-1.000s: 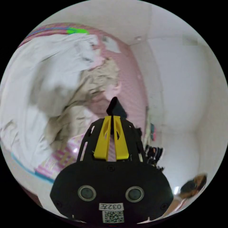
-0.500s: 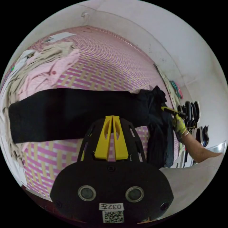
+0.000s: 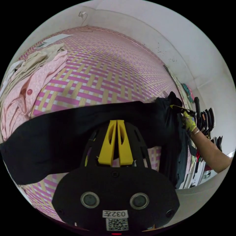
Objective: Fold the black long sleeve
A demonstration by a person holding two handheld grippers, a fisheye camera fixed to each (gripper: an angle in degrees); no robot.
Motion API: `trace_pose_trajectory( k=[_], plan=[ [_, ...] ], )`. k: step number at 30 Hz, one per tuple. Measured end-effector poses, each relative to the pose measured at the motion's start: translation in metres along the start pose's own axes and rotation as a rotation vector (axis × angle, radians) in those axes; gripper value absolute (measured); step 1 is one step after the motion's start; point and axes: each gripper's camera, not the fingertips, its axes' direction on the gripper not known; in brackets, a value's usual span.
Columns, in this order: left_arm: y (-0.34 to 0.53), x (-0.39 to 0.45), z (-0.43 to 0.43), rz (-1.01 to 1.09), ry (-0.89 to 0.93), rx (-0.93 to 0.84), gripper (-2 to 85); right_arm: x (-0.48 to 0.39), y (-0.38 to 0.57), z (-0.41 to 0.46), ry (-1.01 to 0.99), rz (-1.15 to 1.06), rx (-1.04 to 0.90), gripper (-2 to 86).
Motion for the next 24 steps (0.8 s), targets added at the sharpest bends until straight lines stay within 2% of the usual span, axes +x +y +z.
trace_pose_trajectory(
  k=[4, 6, 9, 12, 14, 16, 21, 24],
  plan=[
    [-0.024, 0.016, -0.007, -0.014, 0.04, -0.03, -0.9, 0.026, 0.012, -0.008, -0.155, 0.048, -0.023, -1.0],
    [-0.023, 0.025, -0.02, -0.056, 0.042, -0.04, -0.9, 0.043, 0.036, -0.036, -0.224, 0.086, 0.08, -1.0],
    [0.0, 0.074, -0.063, 0.027, -0.02, 0.01, -0.9, 0.073, 0.099, -0.079, -0.272, 0.145, 0.185, -1.0],
    [0.04, 0.129, -0.078, 0.1, 0.14, -0.033, -0.9, 0.093, 0.183, -0.094, -0.307, 0.186, 0.155, -1.0],
    [0.082, 0.177, -0.07, 0.117, 0.299, -0.118, -0.9, 0.093, 0.254, -0.097, -0.367, 0.193, 0.104, -1.0],
    [0.115, 0.22, -0.06, 0.16, 0.358, -0.201, -0.9, 0.081, 0.306, -0.098, -0.417, 0.176, 0.077, -1.0],
    [0.179, 0.309, -0.048, 0.216, 0.368, -0.337, -0.9, 0.05, 0.397, -0.095, -0.443, 0.133, 0.006, -1.0],
    [0.194, 0.351, -0.048, 0.293, 0.249, -0.384, -0.9, 0.046, 0.427, -0.086, -0.455, 0.116, -0.03, -1.0]
  ],
)
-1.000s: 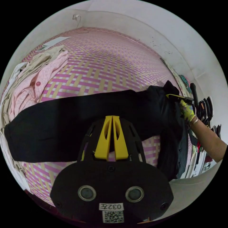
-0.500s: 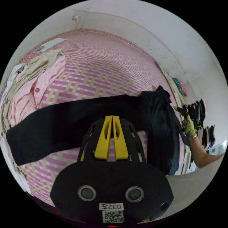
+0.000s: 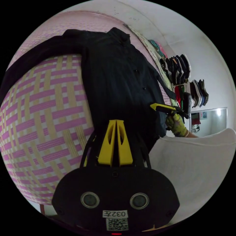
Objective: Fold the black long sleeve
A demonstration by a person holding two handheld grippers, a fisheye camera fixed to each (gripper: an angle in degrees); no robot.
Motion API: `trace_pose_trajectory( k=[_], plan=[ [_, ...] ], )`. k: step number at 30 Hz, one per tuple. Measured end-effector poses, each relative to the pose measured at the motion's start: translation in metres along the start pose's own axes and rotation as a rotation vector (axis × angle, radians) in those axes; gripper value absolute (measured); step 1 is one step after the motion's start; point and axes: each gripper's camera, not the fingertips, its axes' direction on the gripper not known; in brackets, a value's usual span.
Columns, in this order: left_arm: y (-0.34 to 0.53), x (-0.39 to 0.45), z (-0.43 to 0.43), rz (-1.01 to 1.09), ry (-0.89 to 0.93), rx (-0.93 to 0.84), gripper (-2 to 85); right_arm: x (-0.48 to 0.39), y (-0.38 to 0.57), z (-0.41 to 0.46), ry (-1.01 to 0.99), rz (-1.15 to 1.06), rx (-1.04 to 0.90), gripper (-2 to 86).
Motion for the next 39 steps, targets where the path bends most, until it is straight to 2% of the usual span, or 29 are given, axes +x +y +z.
trace_pose_trajectory(
  k=[4, 9, 12, 15, 18, 21, 23, 26, 33, 39],
  plan=[
    [-0.012, 0.033, -0.011, -0.013, 0.027, 0.003, -0.9, 0.014, 0.015, -0.008, 0.054, -0.026, 0.031, -1.0],
    [-0.022, 0.081, -0.022, -0.015, 0.011, 0.008, -0.9, 0.047, 0.027, -0.035, -0.073, 0.008, 0.048, -1.0],
    [-0.022, 0.126, -0.037, -0.024, -0.062, 0.052, -0.9, 0.083, 0.058, -0.09, -0.051, 0.1, 0.206, -1.0],
    [-0.026, 0.188, -0.042, 0.026, -0.1, 0.062, -0.9, 0.145, 0.108, -0.144, -0.058, 0.293, 0.351, -1.0],
    [-0.034, 0.259, -0.025, 0.109, -0.19, -0.011, -0.9, 0.197, 0.16, -0.182, -0.029, 0.419, 0.41, -1.0],
    [-0.04, 0.319, 0.001, 0.154, -0.382, -0.101, -0.9, 0.228, 0.2, -0.207, -0.003, 0.461, 0.445, -1.0],
    [-0.04, 0.354, 0.009, 0.16, -0.477, -0.085, -1.0, 0.25, 0.229, -0.224, 0.027, 0.508, 0.496, -1.0],
    [-0.04, 0.385, 0.008, 0.143, -0.517, -0.057, -1.0, 0.281, 0.258, -0.235, -0.034, 0.581, 0.559, -1.0],
    [-0.055, 0.439, 0.007, 0.177, -0.548, -0.11, -1.0, 0.301, 0.246, -0.23, -0.099, 0.468, 0.489, -1.0],
    [-0.072, 0.471, 0.006, 0.062, -0.575, -0.157, -0.9, 0.31, 0.227, -0.238, -0.119, 0.388, 0.473, -1.0]
  ],
)
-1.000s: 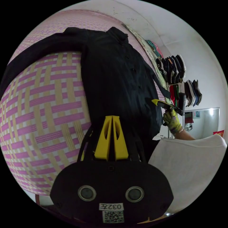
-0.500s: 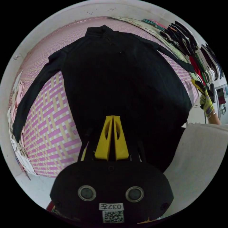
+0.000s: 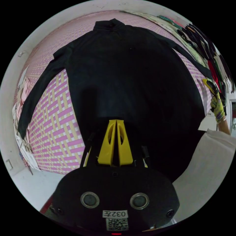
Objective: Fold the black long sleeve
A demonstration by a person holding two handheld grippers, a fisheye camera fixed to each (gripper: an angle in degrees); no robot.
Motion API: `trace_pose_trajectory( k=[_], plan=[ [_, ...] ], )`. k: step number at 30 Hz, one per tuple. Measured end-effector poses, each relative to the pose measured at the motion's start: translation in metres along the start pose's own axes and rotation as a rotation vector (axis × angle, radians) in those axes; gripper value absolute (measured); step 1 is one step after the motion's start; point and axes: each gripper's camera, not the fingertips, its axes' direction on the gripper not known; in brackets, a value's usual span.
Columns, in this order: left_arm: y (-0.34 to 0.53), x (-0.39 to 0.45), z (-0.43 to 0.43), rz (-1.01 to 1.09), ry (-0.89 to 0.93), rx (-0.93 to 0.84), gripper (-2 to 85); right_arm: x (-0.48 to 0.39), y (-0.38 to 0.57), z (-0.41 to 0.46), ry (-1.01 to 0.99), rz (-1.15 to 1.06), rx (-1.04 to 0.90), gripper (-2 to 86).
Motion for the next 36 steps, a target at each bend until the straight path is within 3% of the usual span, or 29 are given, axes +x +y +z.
trace_pose_trajectory(
  k=[3, 10, 23, 28, 31, 34, 36],
  plan=[
    [0.002, 0.004, -0.008, -0.085, 0.005, 0.006, -0.9, 0.009, -0.009, -0.011, 0.032, -0.005, 0.012, -0.8],
    [0.016, 0.006, -0.018, -0.187, 0.006, 0.04, -0.9, 0.084, -0.004, -0.098, 0.078, 0.312, 0.338, 3.2],
    [0.044, -0.046, -0.006, -0.276, 0.081, 0.039, -0.9, 0.146, -0.012, -0.172, 0.156, 0.566, 0.618, 8.7],
    [0.055, -0.062, 0.006, -0.232, 0.012, 0.026, -0.9, 0.148, -0.021, -0.165, 0.115, 0.584, 0.611, 4.2],
    [0.072, -0.098, 0.015, -0.28, 0.083, 0.058, -0.8, 0.13, -0.022, -0.166, 0.113, 0.548, 0.627, 2.6],
    [0.104, -0.145, -0.006, -0.403, 0.232, 0.306, -0.5, 0.083, -0.029, -0.166, 0.158, 0.392, 0.608, 2.3],
    [0.109, -0.165, -0.016, -0.367, 0.375, 0.421, 0.1, 0.043, -0.037, -0.163, 0.178, 0.263, 0.582, 2.2]
  ],
)
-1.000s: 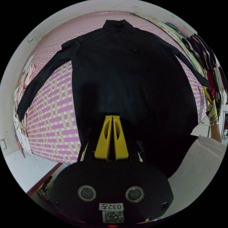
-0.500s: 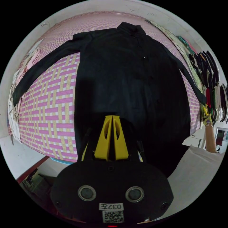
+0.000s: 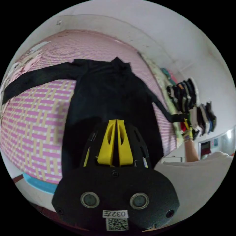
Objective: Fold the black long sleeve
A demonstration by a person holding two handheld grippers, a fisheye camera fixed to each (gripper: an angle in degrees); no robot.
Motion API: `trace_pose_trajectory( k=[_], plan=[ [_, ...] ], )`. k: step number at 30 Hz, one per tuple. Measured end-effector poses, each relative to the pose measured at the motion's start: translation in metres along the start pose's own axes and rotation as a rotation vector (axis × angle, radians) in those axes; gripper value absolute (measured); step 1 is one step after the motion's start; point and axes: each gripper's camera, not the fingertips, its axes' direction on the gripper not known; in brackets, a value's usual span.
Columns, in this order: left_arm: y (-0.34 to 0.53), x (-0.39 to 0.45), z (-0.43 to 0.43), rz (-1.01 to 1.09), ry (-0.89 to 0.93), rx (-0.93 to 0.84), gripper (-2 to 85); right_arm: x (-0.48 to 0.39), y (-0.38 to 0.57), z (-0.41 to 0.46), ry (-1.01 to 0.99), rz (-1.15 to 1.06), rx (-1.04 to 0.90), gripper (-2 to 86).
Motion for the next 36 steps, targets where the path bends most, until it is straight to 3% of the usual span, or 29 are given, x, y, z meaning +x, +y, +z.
trace_pose_trajectory(
  k=[4, 8, 14, 18, 25, 27, 29, 33, 36],
  plan=[
    [-0.033, -0.023, 0.006, 0.082, 0.439, 0.048, 4.3, -0.117, 0.029, 0.0, -0.114, -0.307, -0.048, 2.0],
    [-0.06, -0.055, 0.055, 0.022, 0.837, 0.049, 8.8, -0.232, 0.101, 0.017, -0.285, -0.524, -0.168, 2.0],
    [-0.07, -0.124, 0.142, -0.156, 1.055, -0.112, 15.1, -0.333, 0.248, 0.068, -0.388, -0.75, -0.466, 0.7],
    [-0.072, -0.179, 0.166, -0.231, 1.072, -0.15, 16.6, -0.356, 0.305, 0.082, -0.347, -0.87, -0.565, 0.5],
    [-0.081, -0.235, 0.192, -0.263, 0.939, -0.239, 16.0, -0.387, 0.361, 0.084, -0.253, -1.08, -0.609, 1.6],
    [-0.084, -0.245, 0.196, -0.288, 0.839, -0.266, 12.9, -0.395, 0.375, 0.085, -0.232, -1.127, -0.621, 2.4],
    [-0.085, -0.262, 0.207, -0.309, 0.722, -0.31, 4.3, -0.403, 0.389, 0.088, -0.211, -1.183, -0.646, 4.8],
    [-0.084, -0.295, 0.227, -0.37, 0.789, -0.315, -0.7, -0.394, 0.373, 0.079, -0.22, -1.106, -0.664, 5.5],
    [-0.103, -0.311, 0.225, -0.327, 0.863, -0.265, -1.2, -0.343, 0.336, 0.059, -0.108, -0.898, -0.607, 5.2]
  ],
)
